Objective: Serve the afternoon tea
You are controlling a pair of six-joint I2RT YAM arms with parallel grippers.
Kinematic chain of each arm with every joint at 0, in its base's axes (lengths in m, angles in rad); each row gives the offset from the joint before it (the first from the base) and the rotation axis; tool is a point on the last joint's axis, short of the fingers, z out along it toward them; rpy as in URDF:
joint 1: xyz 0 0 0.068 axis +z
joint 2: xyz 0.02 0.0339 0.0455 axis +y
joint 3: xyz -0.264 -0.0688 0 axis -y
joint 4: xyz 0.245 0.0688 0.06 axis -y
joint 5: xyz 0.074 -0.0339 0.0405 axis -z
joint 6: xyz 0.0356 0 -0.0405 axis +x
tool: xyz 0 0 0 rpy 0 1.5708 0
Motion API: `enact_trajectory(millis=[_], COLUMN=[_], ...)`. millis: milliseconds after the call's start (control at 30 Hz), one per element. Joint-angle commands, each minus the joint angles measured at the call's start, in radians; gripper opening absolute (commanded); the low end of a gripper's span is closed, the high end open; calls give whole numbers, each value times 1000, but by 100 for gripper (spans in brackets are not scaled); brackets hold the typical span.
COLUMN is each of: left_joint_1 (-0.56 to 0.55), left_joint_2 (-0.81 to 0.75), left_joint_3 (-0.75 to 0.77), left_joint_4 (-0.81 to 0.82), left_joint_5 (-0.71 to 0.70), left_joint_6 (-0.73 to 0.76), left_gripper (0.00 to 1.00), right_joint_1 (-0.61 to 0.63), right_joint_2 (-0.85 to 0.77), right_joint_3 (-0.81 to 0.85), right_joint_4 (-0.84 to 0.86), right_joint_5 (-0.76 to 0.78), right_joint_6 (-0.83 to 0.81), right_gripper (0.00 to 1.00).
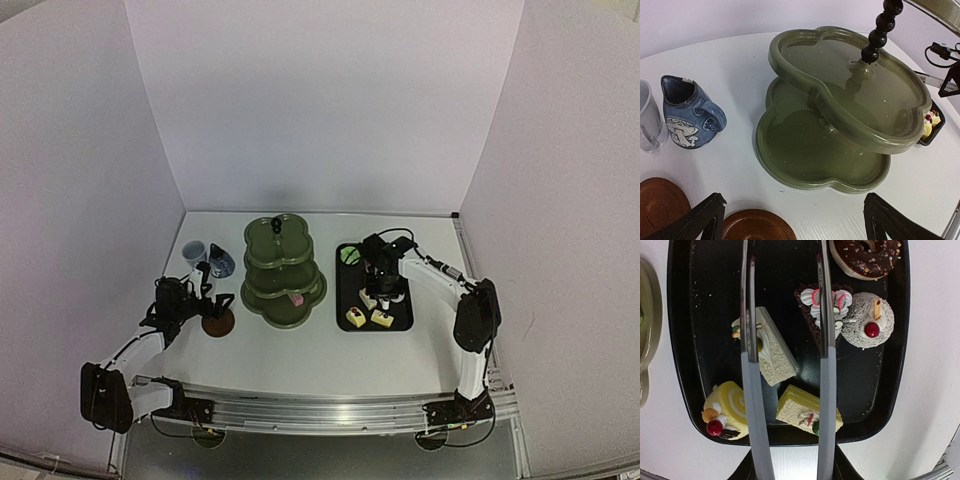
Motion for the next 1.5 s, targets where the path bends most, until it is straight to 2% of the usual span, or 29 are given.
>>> enact_trajectory(millis=[0,333,600,667,900,967,1267,1400,1467], left_joint_1=[6,5,6,6,6,6,6,5,5], left_joint_2=[-18,-16,-17,-19,-18,-19,-17,-13,-11], left_joint_3=[-5,-5,-6,-5,-6,-6,-6,-3,-1], left_joint_4=[46,47,47,47,46,46,48,46,45], left_joint_5=[4,2,1,1,0,1,0,1,0], left_joint_6=[-9,-9,-11,-11,-11,-11,-11,-11,-11], left_gripper=[97,97,97,97,97,97,97,97,98], right_joint_1=[0,0,-9,-13,-14,-14,-8,6,54], right_joint_2=[27,62,94,90,52,26,-217,-301,-306], right_joint_3=[47,90,88,78,54,50,30,109,186], right_joint_4=[15,26,24,23,25,25,24,36,58], right_joint_5=[-6,-2,81,104,114,104,119,138,159], right_joint_6=[9,5,57,69,46,34,-8,-62,-127], right_gripper=[35,36,33,30,5,0,0,0,0])
